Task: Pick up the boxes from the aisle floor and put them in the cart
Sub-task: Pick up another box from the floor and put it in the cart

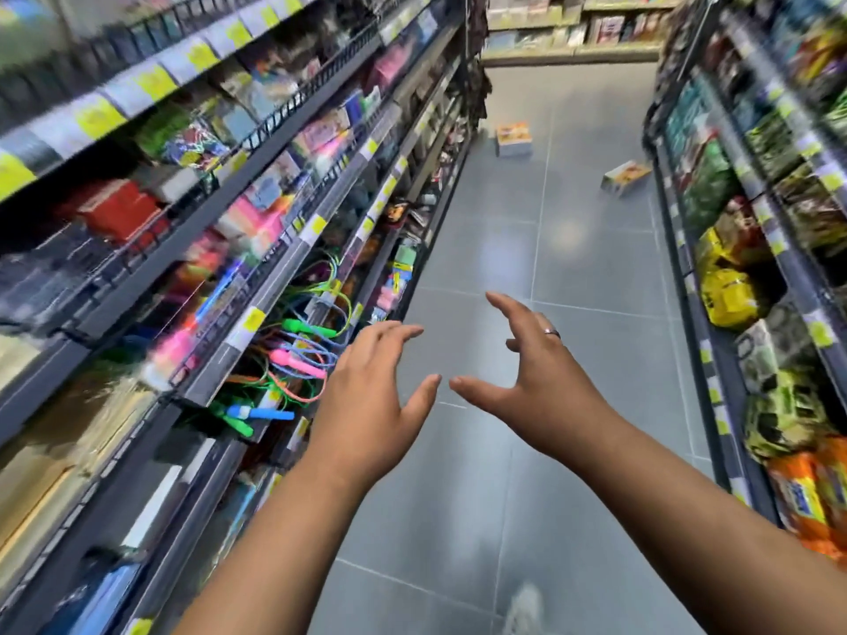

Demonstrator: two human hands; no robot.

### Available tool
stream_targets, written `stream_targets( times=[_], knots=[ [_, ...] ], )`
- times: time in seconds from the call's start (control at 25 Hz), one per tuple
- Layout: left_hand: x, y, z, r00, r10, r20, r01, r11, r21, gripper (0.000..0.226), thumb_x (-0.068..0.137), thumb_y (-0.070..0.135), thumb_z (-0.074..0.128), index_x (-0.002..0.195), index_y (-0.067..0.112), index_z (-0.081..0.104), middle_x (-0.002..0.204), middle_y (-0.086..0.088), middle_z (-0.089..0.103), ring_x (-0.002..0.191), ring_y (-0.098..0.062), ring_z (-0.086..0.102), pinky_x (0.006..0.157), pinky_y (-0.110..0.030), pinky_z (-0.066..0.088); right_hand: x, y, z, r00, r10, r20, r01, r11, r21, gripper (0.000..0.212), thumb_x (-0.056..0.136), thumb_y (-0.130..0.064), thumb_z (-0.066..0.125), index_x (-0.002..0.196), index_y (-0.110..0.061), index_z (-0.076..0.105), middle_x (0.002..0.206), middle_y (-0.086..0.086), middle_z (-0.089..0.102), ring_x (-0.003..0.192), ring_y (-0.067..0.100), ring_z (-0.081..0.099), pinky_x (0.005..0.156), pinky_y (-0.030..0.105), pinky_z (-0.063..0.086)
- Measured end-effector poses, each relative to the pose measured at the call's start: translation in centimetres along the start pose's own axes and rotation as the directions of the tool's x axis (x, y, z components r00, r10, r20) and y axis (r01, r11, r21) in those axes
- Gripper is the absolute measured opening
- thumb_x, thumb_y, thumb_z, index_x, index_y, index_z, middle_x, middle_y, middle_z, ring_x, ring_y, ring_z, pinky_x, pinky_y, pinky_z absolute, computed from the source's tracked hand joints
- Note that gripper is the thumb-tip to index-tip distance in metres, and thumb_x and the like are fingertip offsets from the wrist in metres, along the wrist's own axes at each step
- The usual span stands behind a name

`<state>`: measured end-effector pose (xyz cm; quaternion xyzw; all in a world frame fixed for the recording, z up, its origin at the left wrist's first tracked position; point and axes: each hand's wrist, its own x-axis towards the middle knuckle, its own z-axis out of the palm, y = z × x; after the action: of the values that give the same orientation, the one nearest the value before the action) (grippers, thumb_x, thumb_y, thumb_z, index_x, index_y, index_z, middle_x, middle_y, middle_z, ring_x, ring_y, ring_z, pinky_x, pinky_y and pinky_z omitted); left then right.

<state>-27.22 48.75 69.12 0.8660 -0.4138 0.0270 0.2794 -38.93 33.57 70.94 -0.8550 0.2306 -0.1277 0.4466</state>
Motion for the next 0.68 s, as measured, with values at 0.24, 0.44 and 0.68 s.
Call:
stream_targets(
  times=[0.24,0.44,0.68],
  knots=[
    [13.3,2.1,5.5,0.998,0.051,0.038,-0.049,0.998,-0.039,0.051,0.086,0.043,0.058,0.132,0.023,0.051,0.132,0.003,0.051,0.125,-0.017,0.049,0.103,-0.038,0.043,11.0,4.7,-7.2,0.996,0.056,-0.063,-0.057,0.998,-0.013,0.091,0.076,-0.041,0.078,0.148,-0.038,0.023,0.148,-0.007,0.030,0.132,0.009,0.039,0.100,0.021,0.034],
    [25.2,0.9,10.6,0.995,0.080,0.053,-0.078,0.996,-0.051,0.049,0.087,0.034,0.067,0.132,0.021,0.051,0.130,0.002,0.052,0.122,-0.018,0.049,0.102,-0.036,0.042,21.0,8.9,-11.2,0.990,0.110,-0.088,-0.116,0.990,-0.076,0.091,0.077,-0.042,0.077,0.148,-0.039,0.021,0.148,-0.008,0.029,0.133,0.008,0.036,0.097,0.018,0.030],
    [43.1,-1.2,15.3,0.981,0.145,0.131,-0.136,0.988,-0.077,0.052,0.087,0.035,0.066,0.134,0.021,0.049,0.135,0.002,0.049,0.127,-0.018,0.045,0.105,-0.032,0.036,37.4,11.6,-15.2,0.975,0.132,-0.181,-0.151,0.984,-0.097,0.091,0.075,-0.043,0.077,0.148,-0.039,0.023,0.147,-0.006,0.030,0.130,0.010,0.041,0.094,0.022,0.034]
  ],
)
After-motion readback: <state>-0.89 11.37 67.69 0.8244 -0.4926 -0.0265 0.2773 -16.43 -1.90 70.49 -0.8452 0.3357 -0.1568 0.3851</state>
